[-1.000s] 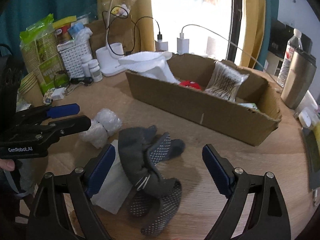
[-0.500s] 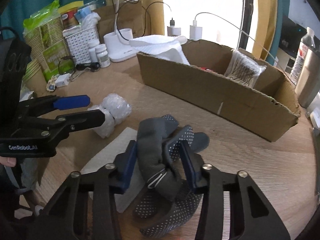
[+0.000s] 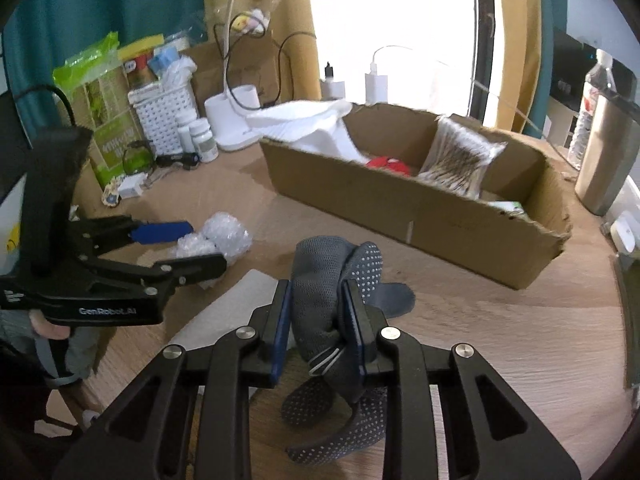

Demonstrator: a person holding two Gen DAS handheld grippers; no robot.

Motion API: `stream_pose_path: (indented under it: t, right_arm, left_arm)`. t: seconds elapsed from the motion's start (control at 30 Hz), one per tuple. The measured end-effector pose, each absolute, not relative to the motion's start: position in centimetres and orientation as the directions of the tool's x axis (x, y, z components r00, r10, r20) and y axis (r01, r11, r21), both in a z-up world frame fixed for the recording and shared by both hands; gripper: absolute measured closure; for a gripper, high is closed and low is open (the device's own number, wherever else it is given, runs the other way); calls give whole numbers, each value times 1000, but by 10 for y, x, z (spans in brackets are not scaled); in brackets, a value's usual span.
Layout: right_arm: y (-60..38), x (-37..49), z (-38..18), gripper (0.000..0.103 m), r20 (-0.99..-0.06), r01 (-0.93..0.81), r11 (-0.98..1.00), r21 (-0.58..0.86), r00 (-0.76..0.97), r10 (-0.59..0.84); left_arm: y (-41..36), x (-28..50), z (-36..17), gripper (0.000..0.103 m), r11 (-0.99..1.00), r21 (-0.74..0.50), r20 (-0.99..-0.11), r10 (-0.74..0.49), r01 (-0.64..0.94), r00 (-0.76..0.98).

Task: Organize soft objects
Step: 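Grasp the grey dotted socks with the right tool while the left tool grasps the bubble-wrap rolls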

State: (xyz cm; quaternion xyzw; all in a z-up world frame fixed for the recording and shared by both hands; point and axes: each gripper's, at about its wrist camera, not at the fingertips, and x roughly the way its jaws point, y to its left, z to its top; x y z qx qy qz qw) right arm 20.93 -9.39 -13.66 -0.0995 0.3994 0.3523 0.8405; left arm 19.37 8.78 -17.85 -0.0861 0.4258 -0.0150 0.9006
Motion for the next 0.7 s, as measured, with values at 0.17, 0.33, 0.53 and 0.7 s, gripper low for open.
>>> stream_pose_path:
  t: [0.17,0.33,0.53,0.7]
  right_arm:
    - [-107,213,-135,76,-734,-653,747,122,447,511]
    - [-119,218,-132,76,-730,-641,757,129,455,509]
    - [-129,222,-123,76,-722,-641,759,119,469,509]
    - [-137,223,-112,76,-707,-636,763,115,488,512]
  left_arm:
    - [82,199,-180,58,987,-158,-771,-105,-29,628]
    - [76,200,-173,63,990,-142,-756,-102,-10,646]
    - [66,200,-160,63,988,-154,-730,-128,20,671]
    - [58,201,-149,63,986,-165,-719,-142,31,680]
